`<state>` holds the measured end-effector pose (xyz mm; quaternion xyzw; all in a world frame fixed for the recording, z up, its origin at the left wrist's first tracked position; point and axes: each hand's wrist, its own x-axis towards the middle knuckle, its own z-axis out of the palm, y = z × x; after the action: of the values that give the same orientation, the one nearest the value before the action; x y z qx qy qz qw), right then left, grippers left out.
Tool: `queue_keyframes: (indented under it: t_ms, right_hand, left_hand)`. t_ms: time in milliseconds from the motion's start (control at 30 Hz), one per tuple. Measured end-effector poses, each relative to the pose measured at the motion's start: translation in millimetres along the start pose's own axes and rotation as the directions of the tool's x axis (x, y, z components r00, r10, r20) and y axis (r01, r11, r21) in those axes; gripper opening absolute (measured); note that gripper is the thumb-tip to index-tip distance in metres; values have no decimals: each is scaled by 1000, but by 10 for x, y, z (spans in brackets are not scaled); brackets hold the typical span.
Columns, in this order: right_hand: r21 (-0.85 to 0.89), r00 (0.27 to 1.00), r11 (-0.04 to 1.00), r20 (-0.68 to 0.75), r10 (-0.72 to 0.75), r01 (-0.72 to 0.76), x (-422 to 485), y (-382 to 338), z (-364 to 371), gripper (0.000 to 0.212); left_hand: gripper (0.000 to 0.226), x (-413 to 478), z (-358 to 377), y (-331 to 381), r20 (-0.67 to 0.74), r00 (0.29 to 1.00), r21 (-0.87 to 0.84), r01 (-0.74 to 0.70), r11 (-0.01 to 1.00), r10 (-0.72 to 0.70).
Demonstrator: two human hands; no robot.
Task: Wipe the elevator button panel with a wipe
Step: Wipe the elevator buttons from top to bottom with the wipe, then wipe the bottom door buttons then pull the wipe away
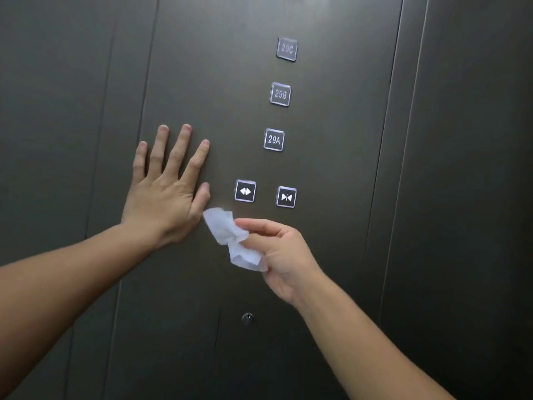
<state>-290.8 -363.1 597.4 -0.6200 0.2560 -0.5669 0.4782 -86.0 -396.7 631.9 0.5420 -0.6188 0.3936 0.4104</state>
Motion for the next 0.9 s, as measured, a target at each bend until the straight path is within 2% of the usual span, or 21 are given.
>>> queue_keyframes:
  t_ms: [33,100,133,167,200,233,267,300,333,367,400,433,533,567,633,700,800,900]
  right_hand:
    - [172,989,975,57,134,-142,-36,-8,-11,33]
    - [418,952,856,163,260,-306,-138,-23,0,28]
    - [517,937,781,203,286,-350,-190,-5,26,21]
    - [581,928,723,230,293,-373,-242,22,62,23]
    - [620,920,679,262,292,-392,-288,84,84,37]
    - [649,909,636,297,292,-417,-339,149,108,47]
    - [661,891,598,344,296,-454,-390,221,135,51]
    - [653,868,572,397,299,-496,-446,307,168,53]
    - [639,846,557,439,303,-531,-500,408,200,55]
    - [618,826,552,464,320,-560,-553,511,247,55]
    - [576,811,575,466,353,-581,-611,631,293,51]
    - [512,803,624,448,393,-591,-667,766,345,45]
    - [282,796,754,345,498,-594,-879,1219,512,9]
    - [196,789,779,328,520,-595,-977,1376,572,8]
    - [-8,768,816,331,548,-578,-1197,1700,667,12]
    - [-189,758,835,353,549,-517,-1415,2005,779,11]
    - [-345,802,875,382,460,-338,-1607,2412,1013,19]
    - [-490,819,853,404,406,-181,-1808,2847,1224,24]
  left_hand:
    - [69,-13,-55,56,31,999,-50,32,998,-31]
    - [65,-57,-217,225,51,992,-269,125,955,-116]
    - [62,-116,-312,307,36,982,-434,181,883,-184]
    - [63,-201,-389,373,33,962,-581,238,778,-270]
    - [70,-317,-458,422,75,927,-682,316,659,-367]
    - [77,-448,-537,444,207,867,-734,444,514,-453]
    - [83,-589,-613,435,433,762,-710,617,339,-482]
    - [86,-740,-666,398,680,607,-599,784,166,-413]
    - [84,-905,-726,354,853,440,-448,893,38,-280]
    - [77,-1081,-760,298,935,317,-325,945,-27,-158]
    - [64,-1262,-761,241,960,255,-262,964,-48,-114]
    - [48,-1458,-750,180,962,236,-243,969,-34,-138]
    - [12,-2077,-741,-20,925,218,-236,972,-18,-312]
    - [4,-2290,-770,-104,917,196,-218,976,-24,-347]
    - [6,-2707,-857,-258,915,146,-162,987,-10,-376]
    - [12,-3111,-951,-390,913,121,-107,993,56,-391]
    - [16,-3619,-963,-530,897,119,-54,985,161,-426]
    - [19,-4134,-825,-593,882,38,24,992,127,-470]
